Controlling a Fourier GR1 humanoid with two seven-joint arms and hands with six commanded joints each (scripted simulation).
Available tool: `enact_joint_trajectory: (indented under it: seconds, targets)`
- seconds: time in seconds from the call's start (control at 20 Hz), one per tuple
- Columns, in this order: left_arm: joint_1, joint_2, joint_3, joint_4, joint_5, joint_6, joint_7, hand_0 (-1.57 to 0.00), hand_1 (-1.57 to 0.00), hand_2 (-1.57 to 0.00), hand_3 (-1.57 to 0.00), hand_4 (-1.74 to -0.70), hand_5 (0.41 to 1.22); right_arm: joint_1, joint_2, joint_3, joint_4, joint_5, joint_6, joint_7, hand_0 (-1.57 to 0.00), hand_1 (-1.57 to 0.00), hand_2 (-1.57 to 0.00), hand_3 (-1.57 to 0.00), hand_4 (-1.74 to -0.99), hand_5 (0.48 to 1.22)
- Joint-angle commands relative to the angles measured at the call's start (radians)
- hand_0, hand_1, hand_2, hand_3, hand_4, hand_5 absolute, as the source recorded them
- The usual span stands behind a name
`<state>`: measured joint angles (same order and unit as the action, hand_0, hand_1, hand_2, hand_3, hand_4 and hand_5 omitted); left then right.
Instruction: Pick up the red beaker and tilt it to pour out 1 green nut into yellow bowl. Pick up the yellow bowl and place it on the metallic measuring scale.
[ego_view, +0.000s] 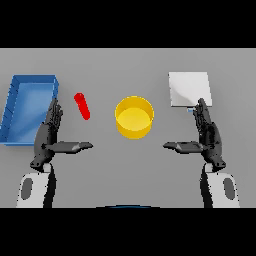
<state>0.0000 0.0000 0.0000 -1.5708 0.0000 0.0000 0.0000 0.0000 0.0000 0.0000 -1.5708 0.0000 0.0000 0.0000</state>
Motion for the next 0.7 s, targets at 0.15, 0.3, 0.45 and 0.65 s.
enact_joint_trajectory:
  seconds: [0.15,0.3,0.45,0.65]
  targets:
    - [0.021,0.002,-0.004,-0.015,0.002,-0.005,-0.009,0.00,0.00,0.00,0.00,-1.14,0.660,0.001,0.012,0.011,-0.001,0.010,-0.008,0.000,0.00,0.00,0.00,0.00,-1.071,0.578]
    - [0.082,0.031,-0.052,-0.081,-0.048,-0.024,-0.039,0.00,0.00,0.00,0.00,-1.14,0.660,0.029,-0.023,0.065,-0.044,0.130,-0.041,-0.067,0.00,0.00,0.00,0.00,-1.071,0.578]
    - [0.158,0.063,-0.116,-0.199,-0.125,-0.026,-0.011,0.00,0.00,0.00,0.00,-1.14,0.662,0.077,-0.055,0.135,-0.118,0.286,-0.084,-0.087,0.00,0.00,0.00,0.00,-1.064,0.577]
    - [0.178,0.080,-0.134,-0.246,-0.134,-0.041,0.049,0.00,0.00,0.00,0.00,-1.14,0.652,0.094,-0.056,0.148,-0.134,0.284,-0.066,-0.076,0.00,0.00,0.00,0.00,-1.118,0.600]
